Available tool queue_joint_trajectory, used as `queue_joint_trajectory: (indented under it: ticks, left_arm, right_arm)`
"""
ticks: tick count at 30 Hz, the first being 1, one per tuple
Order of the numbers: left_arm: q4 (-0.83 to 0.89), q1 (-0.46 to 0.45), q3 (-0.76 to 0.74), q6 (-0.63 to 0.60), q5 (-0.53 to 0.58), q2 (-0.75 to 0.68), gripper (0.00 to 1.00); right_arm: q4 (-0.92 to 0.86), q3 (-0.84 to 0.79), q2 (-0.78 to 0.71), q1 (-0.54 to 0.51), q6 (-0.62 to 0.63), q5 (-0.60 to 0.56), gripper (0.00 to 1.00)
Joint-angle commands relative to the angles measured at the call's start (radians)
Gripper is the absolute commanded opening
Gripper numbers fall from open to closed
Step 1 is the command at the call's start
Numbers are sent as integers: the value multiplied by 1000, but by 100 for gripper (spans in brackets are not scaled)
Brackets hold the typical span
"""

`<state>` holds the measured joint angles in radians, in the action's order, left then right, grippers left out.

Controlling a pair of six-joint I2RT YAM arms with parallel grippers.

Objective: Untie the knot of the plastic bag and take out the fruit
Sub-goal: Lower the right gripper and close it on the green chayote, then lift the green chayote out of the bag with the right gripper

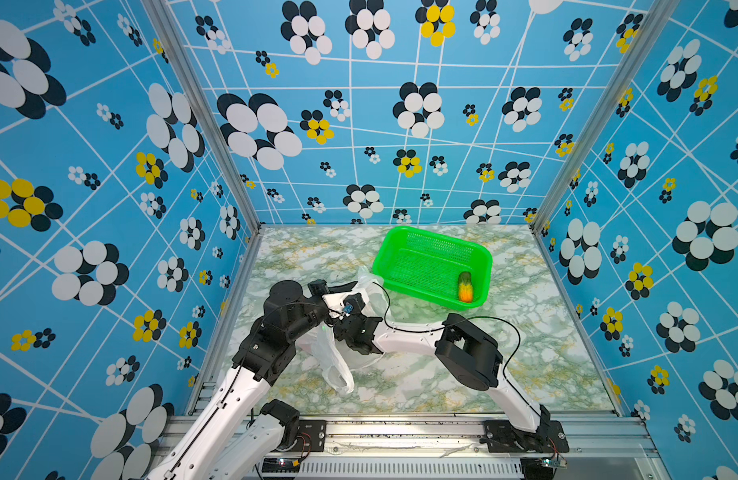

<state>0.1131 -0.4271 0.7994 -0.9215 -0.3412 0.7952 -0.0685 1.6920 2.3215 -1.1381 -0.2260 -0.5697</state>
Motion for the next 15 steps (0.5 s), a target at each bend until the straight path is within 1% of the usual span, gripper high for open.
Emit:
queue_joint_trajectory:
  ticks: [1, 3, 6, 12, 15]
  left_arm:
    - [-6, -6, -3, -7, -41, -22, 0]
    - [-8, -6, -5, -7, -39, -24, 0]
    - [-10, -6, -3, -4, -26, -19, 0]
    - [-10, 6, 25, 35, 85, 27, 0]
    - [-12, 27, 37, 61, 120, 52, 0]
  right_arm:
    - [-110, 39, 54, 6, -25, 34, 68]
    - [-113, 38, 47, 7, -30, 54, 61]
    - [-112, 23, 19, 7, -44, 64, 54]
    - [-96, -38, -71, 5, -60, 61, 46]
    - [-72, -101, -137, 5, -80, 64, 43]
